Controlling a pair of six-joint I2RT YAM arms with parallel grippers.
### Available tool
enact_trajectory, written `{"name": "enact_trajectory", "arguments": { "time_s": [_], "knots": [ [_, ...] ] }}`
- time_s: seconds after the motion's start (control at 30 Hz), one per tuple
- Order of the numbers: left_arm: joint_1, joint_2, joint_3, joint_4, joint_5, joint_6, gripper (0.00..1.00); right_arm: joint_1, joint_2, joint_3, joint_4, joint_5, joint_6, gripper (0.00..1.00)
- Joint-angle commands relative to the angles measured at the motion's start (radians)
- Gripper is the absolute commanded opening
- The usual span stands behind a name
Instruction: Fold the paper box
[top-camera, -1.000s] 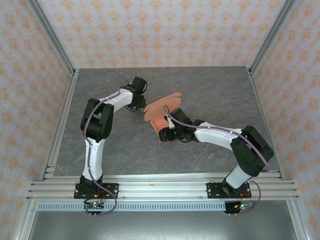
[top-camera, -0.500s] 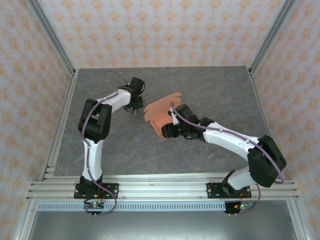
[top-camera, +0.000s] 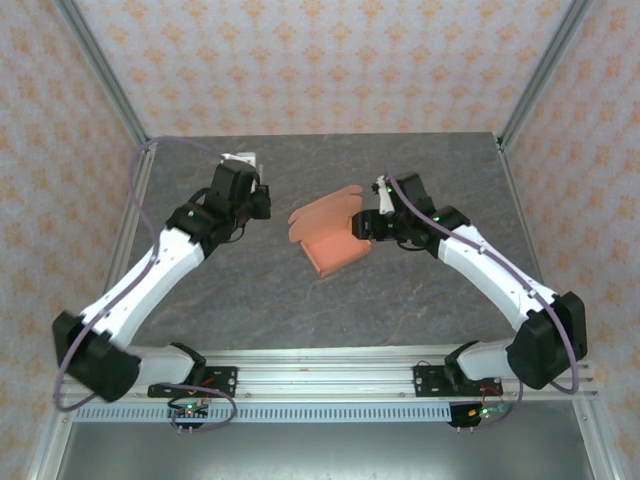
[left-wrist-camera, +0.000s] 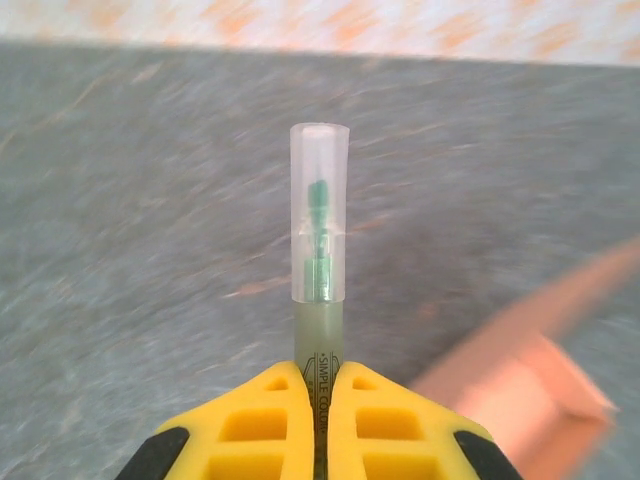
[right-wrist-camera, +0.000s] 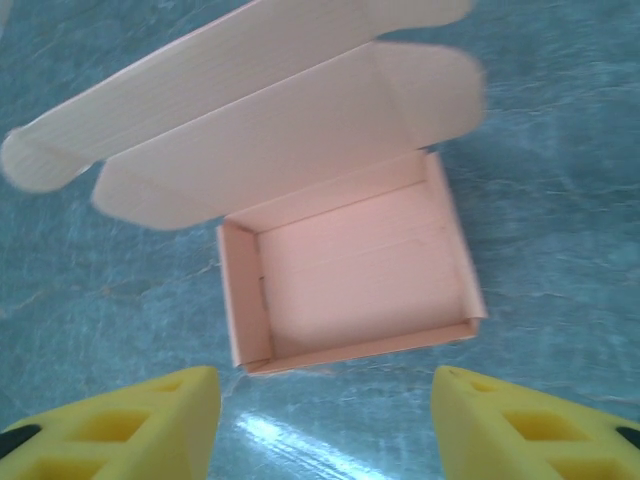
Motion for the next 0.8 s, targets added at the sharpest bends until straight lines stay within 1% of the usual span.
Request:
{"name": "enact_trajectory", "arguments": {
  "time_s": [0.0,0.1,0.2,0.27,0.37,0.47,0.6,0.77],
  "knots": [
    [-0.116,-0.041,-0.034,-0.042,0.006,0.112,0.07,-0.073,-0.008,0.024,-0.073,-0.028,-0.014,0.58],
    [-0.229,0.012,-0.001,-0.073,0.021,0.157,0.07,-0.140,-0.014,0.013,-0.084,-0.029,-0.003,0.57],
    [-0.333,0.136,0.066,-0.115,-0.024,0.211,0.07,-0.219,-0.033,-0.008,-0.104,-0.035,0.010,0.57],
    [-0.374,0.223,0.116,-0.141,-0.051,0.241,0.07,-0.269,-0.058,-0.030,-0.112,-0.043,0.017,0.57],
    [-0.389,0.351,0.179,-0.166,-0.082,0.276,0.07,-0.305,-0.099,-0.056,-0.134,0.007,0.018,0.57],
    [-0.388,0.468,0.228,-0.187,-0.123,0.321,0.07,-0.307,-0.131,-0.085,-0.140,0.057,0.021,0.57],
    [-0.387,0.618,0.306,-0.229,-0.190,0.378,0.07,-0.307,-0.135,-0.112,-0.129,0.055,0.023,0.57],
    [-0.380,0.757,0.391,-0.259,-0.221,0.409,0.07,-0.308,-0.131,-0.131,-0.112,0.035,0.027,0.58]
  ]
}}
